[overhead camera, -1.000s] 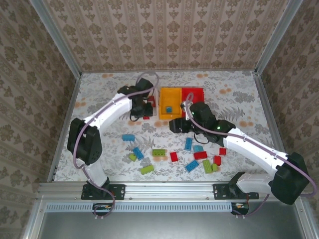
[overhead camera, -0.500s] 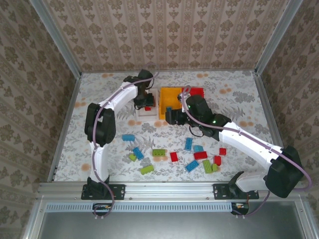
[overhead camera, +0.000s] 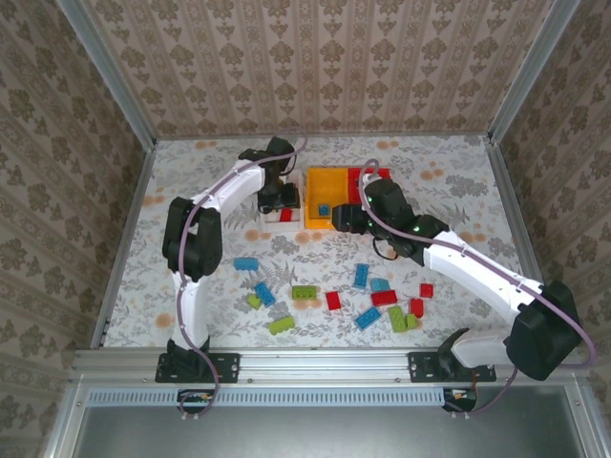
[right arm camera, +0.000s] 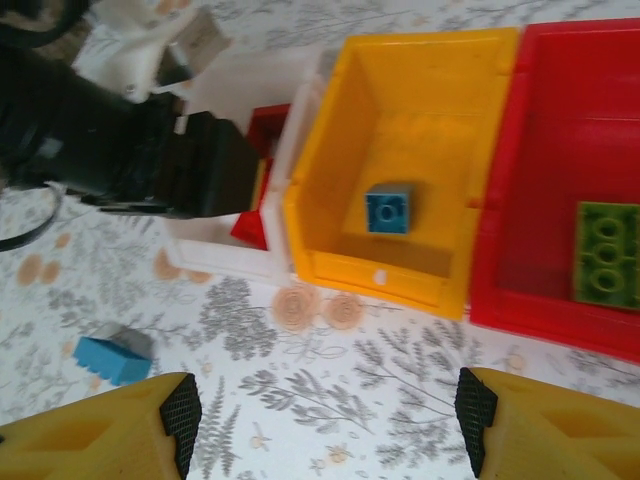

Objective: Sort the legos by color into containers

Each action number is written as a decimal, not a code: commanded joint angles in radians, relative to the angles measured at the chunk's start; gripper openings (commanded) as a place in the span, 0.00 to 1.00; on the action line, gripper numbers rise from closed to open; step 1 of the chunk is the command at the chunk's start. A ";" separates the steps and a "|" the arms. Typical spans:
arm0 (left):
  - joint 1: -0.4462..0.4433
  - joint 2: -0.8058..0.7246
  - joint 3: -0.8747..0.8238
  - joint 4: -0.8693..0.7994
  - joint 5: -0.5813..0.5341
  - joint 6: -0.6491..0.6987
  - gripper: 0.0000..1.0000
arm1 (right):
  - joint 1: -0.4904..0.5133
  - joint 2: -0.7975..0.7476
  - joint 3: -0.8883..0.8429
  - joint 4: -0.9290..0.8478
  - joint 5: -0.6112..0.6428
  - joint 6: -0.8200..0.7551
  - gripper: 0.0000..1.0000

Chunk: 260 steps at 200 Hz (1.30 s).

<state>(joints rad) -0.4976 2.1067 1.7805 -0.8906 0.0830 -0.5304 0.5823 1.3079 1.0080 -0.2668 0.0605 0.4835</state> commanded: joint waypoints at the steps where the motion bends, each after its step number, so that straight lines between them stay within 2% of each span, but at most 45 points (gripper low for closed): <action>1: 0.001 -0.089 -0.001 -0.019 0.015 -0.014 0.51 | -0.016 -0.056 -0.010 -0.132 0.106 0.070 0.71; 35: -0.026 -0.212 -0.060 0.029 0.035 -0.007 0.57 | -0.059 -0.102 0.026 -0.517 0.195 0.262 0.67; 62: -0.093 -0.353 -0.196 0.115 0.099 0.079 0.64 | -0.110 -0.148 0.002 -0.741 0.126 0.297 0.62; 95: -0.203 -0.519 -0.380 0.164 0.207 0.201 0.66 | -0.118 -0.161 -0.068 -0.956 0.000 0.336 0.67; 124: -0.263 -0.655 -0.538 0.214 0.352 0.272 0.67 | -0.111 -0.219 -0.236 -0.921 -0.095 0.392 0.67; 160: -0.313 -0.796 -0.664 0.244 0.452 0.339 0.68 | -0.097 -0.222 -0.353 -0.799 -0.145 0.453 0.64; 217: -0.329 -0.827 -0.697 0.257 0.448 0.314 0.68 | -0.096 -0.193 -0.428 -0.733 -0.133 0.486 0.56; 260: -0.338 -0.806 -0.686 0.290 0.434 0.277 0.68 | -0.108 -0.162 -0.422 -0.698 -0.121 0.467 0.48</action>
<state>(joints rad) -0.8234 1.2884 1.0916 -0.6350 0.5049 -0.2348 0.4805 1.1202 0.5919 -0.9791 -0.0612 0.9436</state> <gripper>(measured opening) 0.684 0.488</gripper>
